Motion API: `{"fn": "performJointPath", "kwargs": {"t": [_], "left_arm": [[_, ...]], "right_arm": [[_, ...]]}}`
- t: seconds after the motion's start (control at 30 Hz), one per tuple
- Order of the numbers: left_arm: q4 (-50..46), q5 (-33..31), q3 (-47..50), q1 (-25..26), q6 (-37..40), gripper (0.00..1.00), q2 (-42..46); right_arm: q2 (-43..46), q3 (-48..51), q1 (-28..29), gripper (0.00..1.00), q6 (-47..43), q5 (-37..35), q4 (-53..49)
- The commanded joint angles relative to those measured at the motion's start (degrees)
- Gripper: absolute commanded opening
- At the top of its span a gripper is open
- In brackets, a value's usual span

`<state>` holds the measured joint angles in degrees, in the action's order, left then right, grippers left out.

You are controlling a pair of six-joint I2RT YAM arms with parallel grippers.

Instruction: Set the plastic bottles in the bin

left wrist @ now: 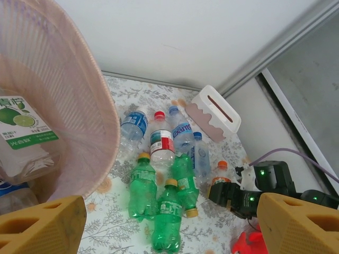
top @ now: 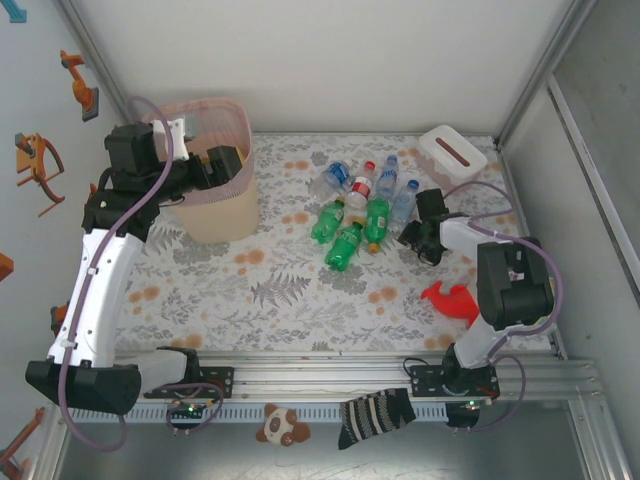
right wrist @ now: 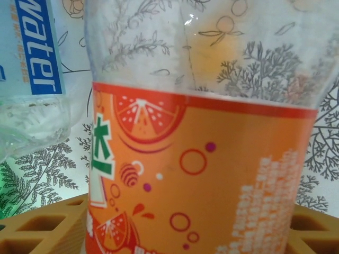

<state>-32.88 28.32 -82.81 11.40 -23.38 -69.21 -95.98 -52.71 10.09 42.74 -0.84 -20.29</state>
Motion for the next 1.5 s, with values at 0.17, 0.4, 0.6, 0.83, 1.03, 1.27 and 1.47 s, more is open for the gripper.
{"fn": "performJointPath", "kwargs": {"t": [0.17,0.4,0.6,0.83,1.03,1.27,1.47], "left_arm": [[2.25,0.08,1.09,1.67,-1.53,0.84,0.35],[6.25,1.73,2.97,2.99,-2.17,0.84,1.12],[12.63,5.03,5.61,4.17,-2.94,0.83,2.11],[21.30,8.77,7.14,8.61,-2.98,0.83,2.18],[23.54,9.39,5.90,14.87,-0.23,0.83,1.10],[27.91,11.48,4.76,22.46,2.46,0.84,-0.68],[31.41,13.99,3.88,28.77,5.03,0.86,-1.81]], "right_arm": [[8.09,2.24,-0.65,0.57,-0.94,-1.94,-2.98],[21.12,3.11,-0.50,0.57,-6.77,-0.09,-6.48],[33.40,3.67,-0.28,0.55,-14.74,10.22,-3.69],[42.43,4.00,0.27,0.52,-20.94,25.39,4.65],[47.08,4.63,2.40,0.49,-22.75,34.45,13.54],[49.26,3.30,7.51,0.47,-22.74,40.51,21.11],[49.37,0.79,14.36,0.47,-23.41,42.33,24.45]]}}
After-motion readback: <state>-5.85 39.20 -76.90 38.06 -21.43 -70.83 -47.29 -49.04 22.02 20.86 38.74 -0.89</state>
